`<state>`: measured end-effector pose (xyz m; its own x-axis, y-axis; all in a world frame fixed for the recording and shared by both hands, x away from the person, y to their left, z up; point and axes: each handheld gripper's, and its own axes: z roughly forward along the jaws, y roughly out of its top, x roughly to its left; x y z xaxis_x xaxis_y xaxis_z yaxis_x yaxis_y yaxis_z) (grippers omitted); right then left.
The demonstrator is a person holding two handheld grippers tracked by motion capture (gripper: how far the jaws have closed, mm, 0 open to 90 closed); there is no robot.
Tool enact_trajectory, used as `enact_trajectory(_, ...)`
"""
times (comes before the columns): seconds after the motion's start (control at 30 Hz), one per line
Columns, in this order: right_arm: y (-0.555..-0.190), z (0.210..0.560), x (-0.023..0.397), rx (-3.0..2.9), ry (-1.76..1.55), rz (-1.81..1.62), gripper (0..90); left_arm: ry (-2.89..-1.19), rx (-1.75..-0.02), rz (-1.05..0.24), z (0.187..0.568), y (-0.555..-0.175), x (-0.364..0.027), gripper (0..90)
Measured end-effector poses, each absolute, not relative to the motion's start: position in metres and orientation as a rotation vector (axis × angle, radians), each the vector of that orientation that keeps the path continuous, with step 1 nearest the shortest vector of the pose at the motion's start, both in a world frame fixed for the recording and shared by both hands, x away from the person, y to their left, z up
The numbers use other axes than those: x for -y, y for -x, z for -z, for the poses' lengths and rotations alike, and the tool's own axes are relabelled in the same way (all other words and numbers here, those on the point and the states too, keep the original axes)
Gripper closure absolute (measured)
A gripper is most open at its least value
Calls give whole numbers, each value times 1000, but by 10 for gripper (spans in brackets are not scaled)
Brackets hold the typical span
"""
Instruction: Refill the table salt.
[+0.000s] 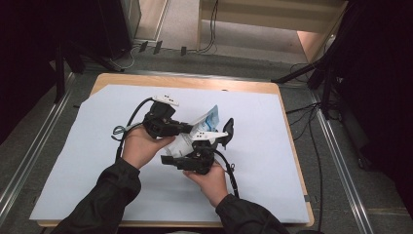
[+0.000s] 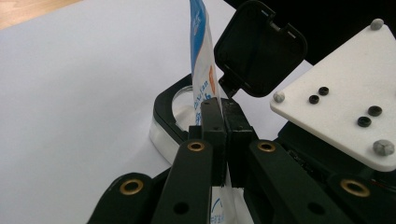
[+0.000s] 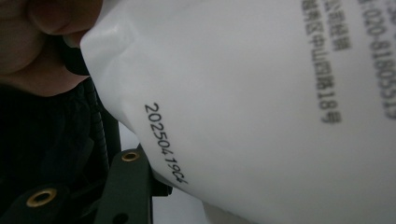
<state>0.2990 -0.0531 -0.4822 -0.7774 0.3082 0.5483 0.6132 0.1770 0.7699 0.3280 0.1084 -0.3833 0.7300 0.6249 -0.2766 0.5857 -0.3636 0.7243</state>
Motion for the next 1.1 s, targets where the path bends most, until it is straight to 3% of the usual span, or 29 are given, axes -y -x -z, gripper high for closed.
enact_trajectory(0.6, -302, 483, 57, 2120, 912, 1643, 563, -2048, -906, -30, 384, -329, -110, 855)
enact_trajectory(1.1, -301, 484, 55, 2153, 913, 1633, 552, -2062, -923, -71, 383, -328, -109, 900)
